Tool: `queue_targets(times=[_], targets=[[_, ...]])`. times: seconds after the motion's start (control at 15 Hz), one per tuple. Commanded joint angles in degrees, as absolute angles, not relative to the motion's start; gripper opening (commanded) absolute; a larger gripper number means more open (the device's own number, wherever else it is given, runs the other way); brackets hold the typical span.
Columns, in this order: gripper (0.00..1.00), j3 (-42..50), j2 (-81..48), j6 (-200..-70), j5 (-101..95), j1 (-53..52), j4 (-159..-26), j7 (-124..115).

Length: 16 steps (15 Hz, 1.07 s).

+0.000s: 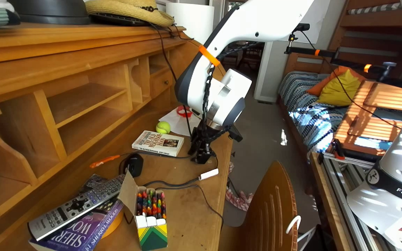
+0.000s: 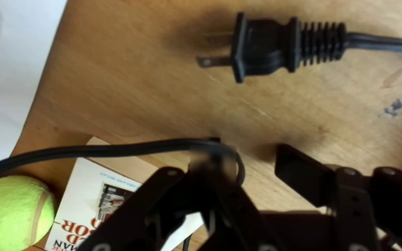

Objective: Put the cable on the top

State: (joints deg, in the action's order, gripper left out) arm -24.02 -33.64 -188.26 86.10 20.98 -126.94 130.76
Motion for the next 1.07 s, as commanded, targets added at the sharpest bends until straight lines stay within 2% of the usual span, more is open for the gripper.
queue_targets(times=[0.0,0.13,0.6,0.8,1.0], targets=[[0.12,-22.51,-33.7,-187.48,84.49,19.69,-128.23,128.02],[0.0,-22.28,-33.05,-187.2,84.73,19.68,-128.56,127.38],[0.02,-25.6,-23.46,-182.7,87.52,24.6,-133.22,130.25],[0.02,-28.53,-15.23,-178.44,96.3,29.53,-132.37,139.35],[0.02,-26.72,-7.27,-169.47,109.76,31.68,-133.25,152.76]])
